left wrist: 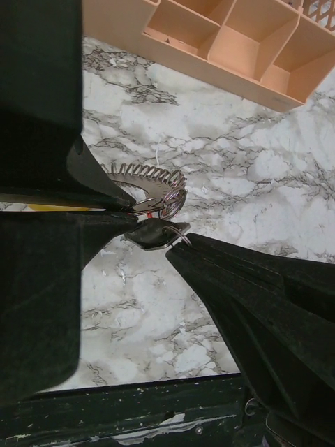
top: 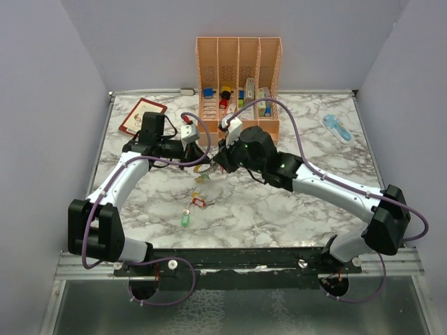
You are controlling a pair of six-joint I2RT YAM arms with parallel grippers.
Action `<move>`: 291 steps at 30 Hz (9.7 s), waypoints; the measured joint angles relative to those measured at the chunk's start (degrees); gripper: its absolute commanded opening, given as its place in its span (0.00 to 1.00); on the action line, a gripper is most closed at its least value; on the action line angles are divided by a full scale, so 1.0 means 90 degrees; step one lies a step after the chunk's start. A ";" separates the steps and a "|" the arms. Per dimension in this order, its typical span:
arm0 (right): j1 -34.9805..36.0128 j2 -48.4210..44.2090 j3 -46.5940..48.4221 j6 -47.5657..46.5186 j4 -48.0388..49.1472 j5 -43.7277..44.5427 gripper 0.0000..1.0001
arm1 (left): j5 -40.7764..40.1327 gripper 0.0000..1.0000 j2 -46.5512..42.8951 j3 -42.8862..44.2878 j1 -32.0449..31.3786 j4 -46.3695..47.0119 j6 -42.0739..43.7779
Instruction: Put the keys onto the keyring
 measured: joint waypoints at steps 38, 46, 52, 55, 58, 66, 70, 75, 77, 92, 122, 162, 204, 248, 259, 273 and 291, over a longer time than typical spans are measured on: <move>-0.0512 0.0474 0.0391 0.0687 -0.0607 -0.0646 0.01 | -0.0114 0.00 0.0070 0.0355 -0.0124 -0.0935 0.1105; -0.0648 0.0474 0.0391 0.0818 -0.0651 -0.0937 0.01 | -0.0117 0.00 0.0080 0.0461 -0.0124 -0.1137 0.1273; -0.0743 0.0476 0.0391 0.0933 -0.0653 -0.1188 0.01 | -0.0114 0.00 0.0083 0.0554 -0.0124 -0.1311 0.1413; -0.0792 0.0478 0.0391 0.0993 -0.0653 -0.1338 0.01 | -0.0112 0.00 0.0083 0.0585 -0.0124 -0.1404 0.1477; -0.0843 0.0508 0.0391 0.1049 -0.0648 -0.1467 0.01 | -0.0114 0.00 0.0087 0.0617 -0.0121 -0.1479 0.1542; -0.1049 0.0692 0.0393 0.1326 -0.0639 -0.2021 0.01 | -0.0160 0.00 0.0097 0.0646 -0.0121 -0.1724 0.1661; -0.1151 0.0760 0.0393 0.1481 -0.0631 -0.2293 0.01 | -0.0185 0.00 0.0112 0.0668 -0.0121 -0.1785 0.1676; -0.1265 0.0780 0.0393 0.1698 -0.0617 -0.2640 0.01 | -0.0182 0.00 0.0117 0.0709 -0.0124 -0.1787 0.1676; -0.1290 0.0784 0.0393 0.1768 -0.0610 -0.2764 0.01 | -0.0180 0.00 0.0117 0.0729 -0.0124 -0.1785 0.1676; -0.1345 0.0833 0.0393 0.2212 -0.0726 -0.3271 0.01 | -0.0175 0.00 0.0117 0.0738 -0.0129 -0.1634 0.1457; -0.1362 0.1059 -0.0090 0.3145 -0.0500 -0.4153 0.01 | 0.0228 0.00 0.0117 0.0780 -0.0165 -0.1251 0.1231; -0.1362 -0.1110 -0.1358 -0.0986 0.1008 -0.3546 0.31 | 0.1018 0.00 0.0289 0.0527 -0.0789 -0.1149 0.1139; -0.1375 -0.0719 -0.1358 -0.0874 0.1047 -0.4019 0.17 | 0.1064 0.00 0.0311 0.0549 -0.0833 -0.1428 0.1416; -0.1440 -0.0420 0.0321 0.1166 -0.2715 -0.2693 0.01 | -0.0187 0.41 0.0369 0.0719 -0.0896 -0.0214 -0.0068; -0.1460 0.0913 0.1695 0.2331 -0.4741 -0.2074 0.01 | -0.0474 0.41 0.0427 0.0750 -0.0976 -0.0019 -0.0367; -0.1501 0.1528 0.3143 0.2601 -0.6749 -0.1251 0.01 | -0.1027 0.40 0.0670 0.0738 -0.1722 0.0058 -0.0658; -0.1501 0.1452 0.2934 0.2863 -0.6426 -0.1787 0.01 | -0.1175 0.42 0.0840 0.0202 -0.2059 0.0959 -0.1319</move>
